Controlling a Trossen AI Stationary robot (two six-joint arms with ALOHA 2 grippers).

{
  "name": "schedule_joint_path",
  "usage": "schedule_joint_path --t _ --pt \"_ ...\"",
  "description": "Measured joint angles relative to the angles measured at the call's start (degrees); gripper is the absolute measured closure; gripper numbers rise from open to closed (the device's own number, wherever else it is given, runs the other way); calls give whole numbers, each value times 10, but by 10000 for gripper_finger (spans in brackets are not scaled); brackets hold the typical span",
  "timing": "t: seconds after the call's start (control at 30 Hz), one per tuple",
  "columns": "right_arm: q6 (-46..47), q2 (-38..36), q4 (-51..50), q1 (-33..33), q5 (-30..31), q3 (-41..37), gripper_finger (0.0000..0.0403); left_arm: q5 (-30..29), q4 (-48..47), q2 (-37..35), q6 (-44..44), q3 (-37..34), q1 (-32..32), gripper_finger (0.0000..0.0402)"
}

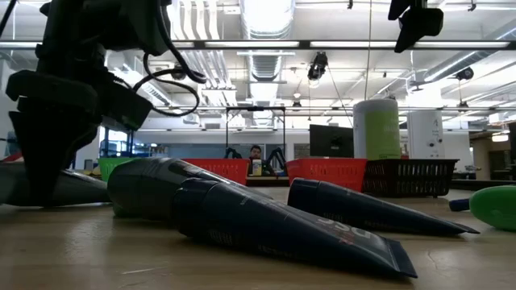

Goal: Pick & Place Travel size toiletries
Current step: Put the gray deodorant into the green bin

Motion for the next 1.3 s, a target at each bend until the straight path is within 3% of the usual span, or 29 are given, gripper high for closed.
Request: schedule_joint_path --t 0.2,0.43,0.63,0.77,0.9,1.13,1.3 --pt "-1 0 0 0 0 0 35 -1 -32 -2 0 11 0 186" --pt "-2 0 0 0 0 0 35 -6 -69 -60 -22 50 3 182" --pt "-4 0 0 0 10 0 35 -95 -81 -165 -113 57 34 170" --pt "-4 0 0 0 14 0 35 -135 -81 -217 -152 48 91 181" --pt "-4 0 0 0 14 0 35 -172 -73 -233 -122 45 176 179" --pt "-1 0 0 0 14 0 35 -142 -15 -197 -8 43 340 174" --pt "1 0 0 0 15 0 35 -120 3 -154 23 43 388 173"
